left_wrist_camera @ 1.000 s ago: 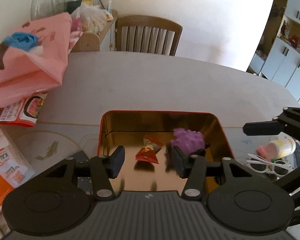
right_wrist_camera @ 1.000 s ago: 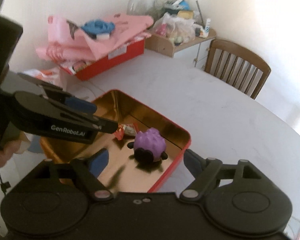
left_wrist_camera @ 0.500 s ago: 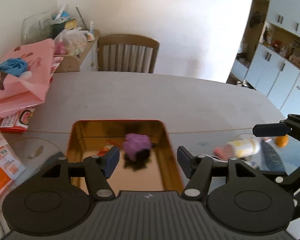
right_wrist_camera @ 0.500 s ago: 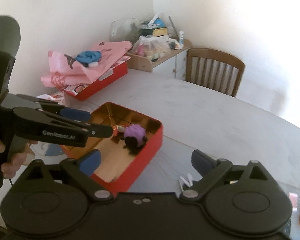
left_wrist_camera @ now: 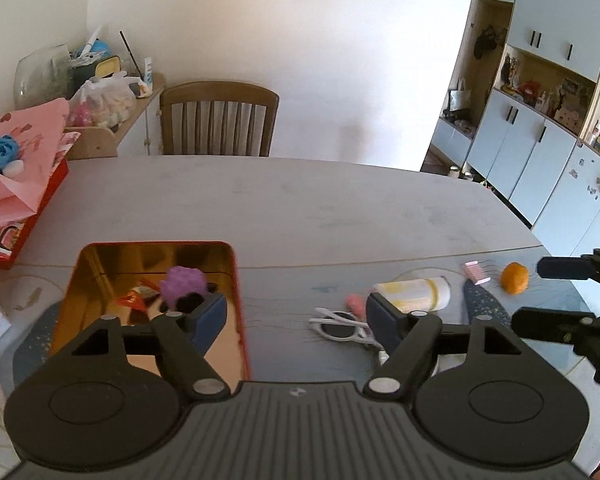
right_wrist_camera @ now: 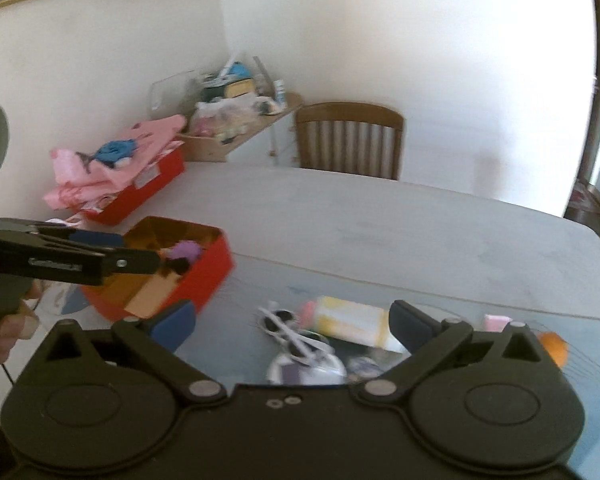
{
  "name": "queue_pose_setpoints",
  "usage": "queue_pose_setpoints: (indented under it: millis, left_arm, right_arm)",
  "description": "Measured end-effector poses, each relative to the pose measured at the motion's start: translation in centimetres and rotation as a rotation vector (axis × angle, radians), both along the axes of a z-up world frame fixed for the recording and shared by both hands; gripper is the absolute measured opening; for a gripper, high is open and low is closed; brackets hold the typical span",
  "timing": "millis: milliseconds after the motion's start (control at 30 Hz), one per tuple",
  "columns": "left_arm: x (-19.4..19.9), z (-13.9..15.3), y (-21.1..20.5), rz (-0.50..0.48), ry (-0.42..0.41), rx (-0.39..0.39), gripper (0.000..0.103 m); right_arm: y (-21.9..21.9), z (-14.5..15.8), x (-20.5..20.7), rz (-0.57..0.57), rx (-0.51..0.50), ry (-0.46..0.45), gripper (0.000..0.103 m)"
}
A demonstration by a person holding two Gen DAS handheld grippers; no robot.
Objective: Organize rigid objects
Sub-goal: 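Move both tools back over the table toward the silver tin and orange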
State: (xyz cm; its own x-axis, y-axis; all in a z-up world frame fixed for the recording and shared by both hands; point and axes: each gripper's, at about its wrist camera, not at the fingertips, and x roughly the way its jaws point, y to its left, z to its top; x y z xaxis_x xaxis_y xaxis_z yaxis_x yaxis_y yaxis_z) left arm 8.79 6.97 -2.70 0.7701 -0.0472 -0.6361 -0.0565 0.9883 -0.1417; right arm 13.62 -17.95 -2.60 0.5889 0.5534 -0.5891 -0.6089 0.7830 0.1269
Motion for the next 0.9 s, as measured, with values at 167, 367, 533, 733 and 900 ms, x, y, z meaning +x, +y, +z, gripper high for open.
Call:
queue_pose_setpoints:
  millis: [167,367,533,733,900]
  left_arm:
    - [0.2,-0.3,-2.5,0.008,0.000,0.005,0.082]
    - [0.8,-1.7,-5.2,0.010,0.028,-0.004,0.083]
    - [1.4,-2.9,-7.6,0.018,0.048,0.007,0.083]
    - [2.5,-4.7,-10.7,0.029,0.083,0.031,0.083]
    - [3.6,-6.4,-12.0,0.072,0.138,0.014,0.083]
  right_arm:
    - [-4.3,-0.6,0.7,-0.062,-0.003,0.004,0.103]
    - [-9.3,-1.8,2.3,-0.134,-0.022,0.019,0.103]
    - [-12.8,-2.8,4.0,-0.182,-0.025,0.028,0.103]
    - [-15.4,-4.4,6.8,-0.200,-0.046,0.043,0.103]
    - [-16.6,-6.2,9.1,-0.208,-0.083,0.052,0.103]
